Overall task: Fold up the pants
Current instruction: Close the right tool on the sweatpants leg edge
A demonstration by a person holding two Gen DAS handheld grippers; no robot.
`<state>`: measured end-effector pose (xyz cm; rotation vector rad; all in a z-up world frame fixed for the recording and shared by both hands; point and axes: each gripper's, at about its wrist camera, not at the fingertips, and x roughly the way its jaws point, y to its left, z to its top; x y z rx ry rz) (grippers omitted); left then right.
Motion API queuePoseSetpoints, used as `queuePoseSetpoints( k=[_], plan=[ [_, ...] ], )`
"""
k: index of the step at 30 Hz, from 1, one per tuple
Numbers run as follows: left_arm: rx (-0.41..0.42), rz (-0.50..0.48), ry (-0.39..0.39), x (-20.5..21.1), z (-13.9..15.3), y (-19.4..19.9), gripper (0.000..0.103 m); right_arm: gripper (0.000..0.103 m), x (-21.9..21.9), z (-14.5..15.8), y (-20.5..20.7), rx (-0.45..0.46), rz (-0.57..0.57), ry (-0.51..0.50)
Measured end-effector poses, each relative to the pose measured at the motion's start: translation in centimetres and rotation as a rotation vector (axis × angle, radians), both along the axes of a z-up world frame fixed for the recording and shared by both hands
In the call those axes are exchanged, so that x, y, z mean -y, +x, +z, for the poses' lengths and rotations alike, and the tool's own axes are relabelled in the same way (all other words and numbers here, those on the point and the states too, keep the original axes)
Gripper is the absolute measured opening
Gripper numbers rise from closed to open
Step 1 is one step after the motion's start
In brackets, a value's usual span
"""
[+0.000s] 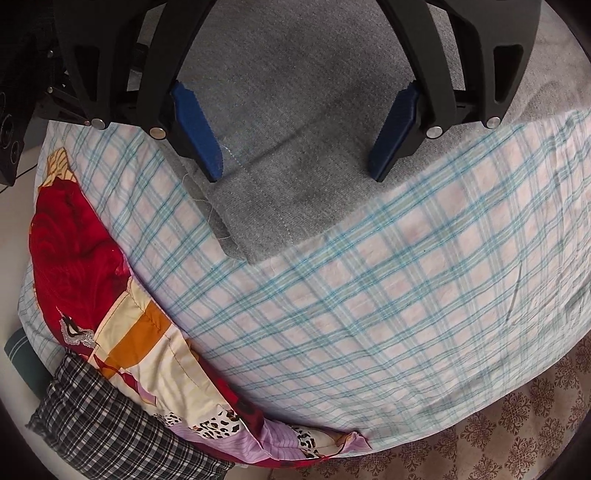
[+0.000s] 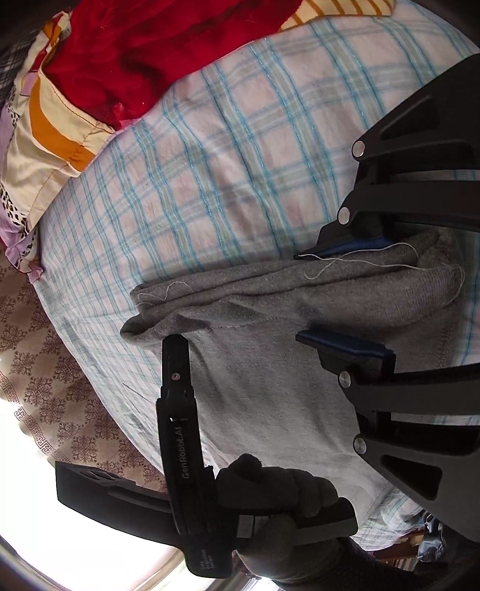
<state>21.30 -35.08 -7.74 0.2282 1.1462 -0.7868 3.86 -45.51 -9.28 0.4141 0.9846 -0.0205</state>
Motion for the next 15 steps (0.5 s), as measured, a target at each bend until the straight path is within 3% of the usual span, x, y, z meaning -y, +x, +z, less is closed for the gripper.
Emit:
queuePoseSetpoints(
  k=[4,10,15],
  plan=[
    [-0.042,-0.004,-0.020,0.0,0.5,-0.2,0.084,0.026,-1.5,1.6,-0.3,0.040,0.000,-0.067],
    [-0.115,-0.063,-0.077,0.7,2.3,-1.5,0.091,0.023,-6.1,3.9,-1.0,0.103,0.068,-0.240],
    [-0.073,-0.109,0.006,1.6,3.0,-2.8,0.092,0.023,-10.1,4.6,-1.5,0.124,0.128,-0.355]
  ],
)
